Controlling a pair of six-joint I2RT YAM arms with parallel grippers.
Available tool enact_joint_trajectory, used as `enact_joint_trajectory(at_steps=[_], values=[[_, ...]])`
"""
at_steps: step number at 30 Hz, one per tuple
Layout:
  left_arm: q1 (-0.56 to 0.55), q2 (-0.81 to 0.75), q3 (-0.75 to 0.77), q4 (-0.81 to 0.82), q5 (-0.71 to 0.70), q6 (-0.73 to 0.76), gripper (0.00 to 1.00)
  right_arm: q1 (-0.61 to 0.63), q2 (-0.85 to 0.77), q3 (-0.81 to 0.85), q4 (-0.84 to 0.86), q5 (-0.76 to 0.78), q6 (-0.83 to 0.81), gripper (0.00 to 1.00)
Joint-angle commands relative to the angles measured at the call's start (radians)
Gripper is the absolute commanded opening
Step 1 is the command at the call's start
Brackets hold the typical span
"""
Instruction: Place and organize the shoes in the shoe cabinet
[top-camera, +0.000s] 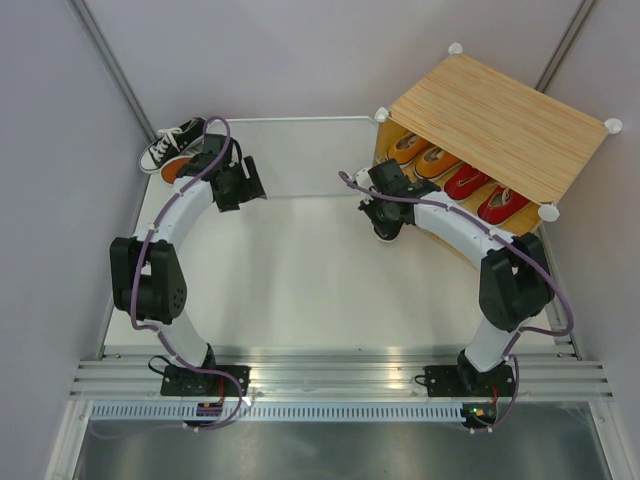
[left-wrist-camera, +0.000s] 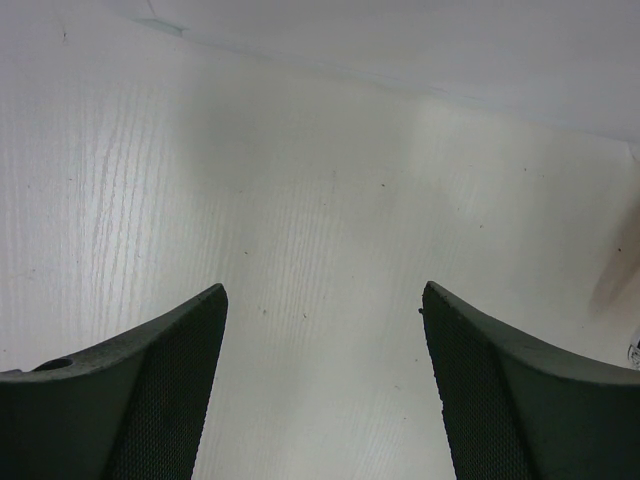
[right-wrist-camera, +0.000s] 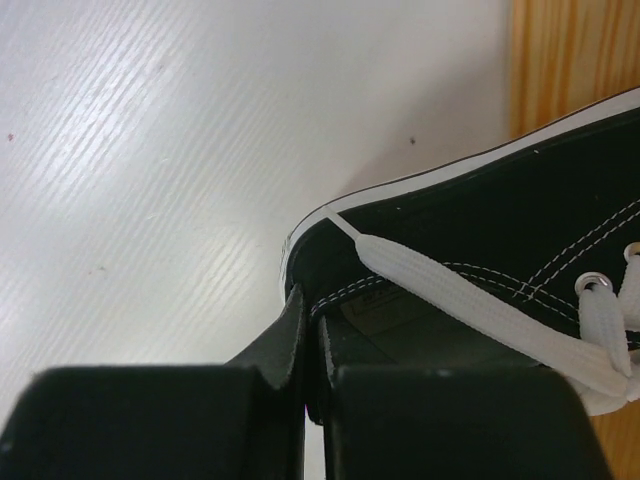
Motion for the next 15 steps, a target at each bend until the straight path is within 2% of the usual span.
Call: enact_joint_trajectory(at_steps=[1, 5, 10, 13, 15], values=[[0.004, -0.006, 0.002, 0.024, 0.001, -0.010, 0.83, -0.036, 0.043, 0.091, 0.045, -0.067, -0.121, 0.01], [0.004, -0.009, -0.001, 0.025, 0.005, -0.009, 0.83, -0.082, 0.104, 0.125, 0.040, -0.078, -0.173, 0.01], [0.004, -0.018, -0.006, 0.025, -0.004, -0.009, 0.83, -0.102, 0.152, 0.125, 0.049, -0.055, -0.210, 0.06], [0.004, -0.023, -0.007, 0.025, -0.002, -0.009, 0.83, -0.102, 0.163, 0.130, 0.060, -0.046, -0.210, 0.17], [0.004, -0.026, -0.009, 0.025, -0.001, -0.009, 0.83, -0.102, 0.152, 0.139, 0.052, -0.064, -0.207, 0.32]])
